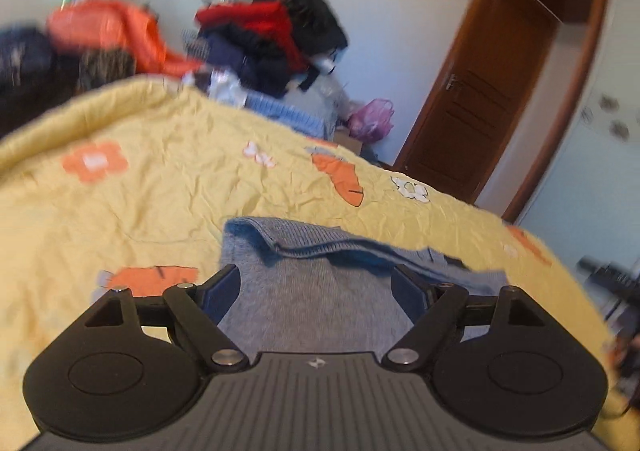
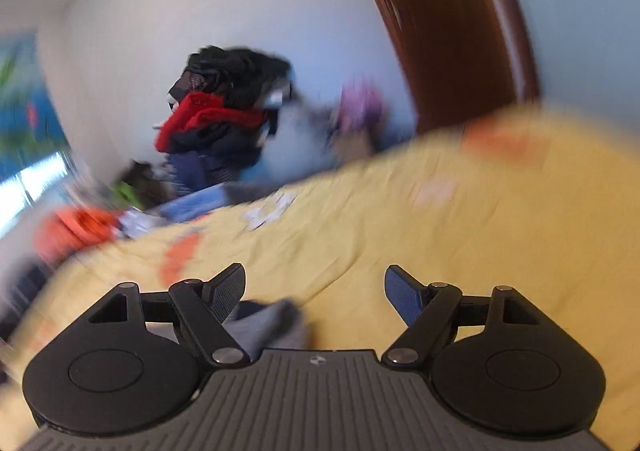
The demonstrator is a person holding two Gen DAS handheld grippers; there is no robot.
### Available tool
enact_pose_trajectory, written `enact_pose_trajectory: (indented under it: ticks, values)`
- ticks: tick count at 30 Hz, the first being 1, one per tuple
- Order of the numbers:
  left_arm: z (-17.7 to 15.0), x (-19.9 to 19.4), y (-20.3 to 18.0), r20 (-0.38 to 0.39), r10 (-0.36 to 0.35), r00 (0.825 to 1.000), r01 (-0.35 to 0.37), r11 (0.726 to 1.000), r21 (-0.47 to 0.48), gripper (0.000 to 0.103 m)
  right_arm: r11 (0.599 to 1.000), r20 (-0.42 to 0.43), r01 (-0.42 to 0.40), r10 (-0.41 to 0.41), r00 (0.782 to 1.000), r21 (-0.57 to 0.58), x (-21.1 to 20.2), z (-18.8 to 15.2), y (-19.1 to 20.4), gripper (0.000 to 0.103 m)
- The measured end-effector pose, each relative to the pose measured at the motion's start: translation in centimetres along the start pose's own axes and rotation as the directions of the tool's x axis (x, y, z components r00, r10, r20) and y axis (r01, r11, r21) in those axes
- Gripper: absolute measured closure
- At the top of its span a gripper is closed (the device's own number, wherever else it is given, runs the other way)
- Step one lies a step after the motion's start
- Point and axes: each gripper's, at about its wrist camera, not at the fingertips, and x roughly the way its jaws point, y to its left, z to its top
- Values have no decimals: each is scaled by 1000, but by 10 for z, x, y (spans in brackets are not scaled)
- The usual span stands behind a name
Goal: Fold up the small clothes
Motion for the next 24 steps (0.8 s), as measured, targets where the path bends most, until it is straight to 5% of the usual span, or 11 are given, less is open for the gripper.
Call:
enact_pose_trajectory:
  ticks: [4, 8, 11, 14, 16, 17, 19, 22, 24]
  values:
    - [-26, -48, -12, 67, -38, 997, 34, 998, 50, 10, 981, 100, -4, 24, 995, -194, -101, -10, 2, 6]
    - [-40, -63, -23, 55, -86, 995, 80, 991, 111, 10, 966, -102, -151, 132, 986, -209, -201, -9, -18, 6]
    - [-46, -65, -32, 41, -106, 993, 99, 983, 152, 10, 934, -395, -180, 47, 917, -308, -264, -8, -21, 6]
    - [-50, -67, -33, 32, -129, 991, 123, 982, 145, 10, 878, -502, -115, -154, 851, -465, -319, -17, -17, 6]
    - [-51, -69, -29, 29, -132, 991, 128, 984, 122, 10, 853, -560, -144, -193, 806, -502, -344, -28, -8, 6]
    - [-51, -69, -26, 28, -131, 991, 127, 987, 102, 10, 838, -568, -174, -182, 803, -516, -352, -36, -1, 6]
    - [-51, -69, -17, 23, -102, 994, 101, 994, 41, 10, 834, -525, -198, -124, 842, -515, -346, -41, 13, 4]
    - [-53, -63, 6, 20, -65, 998, 67, 994, -87, 10, 907, -446, -199, 14, 895, -371, -289, -35, 11, 1]
    - [-57, -53, 25, -5, -3, 1000, 2, 977, -212, 10, 964, -412, -189, 97, 906, -189, -232, -37, -4, 1]
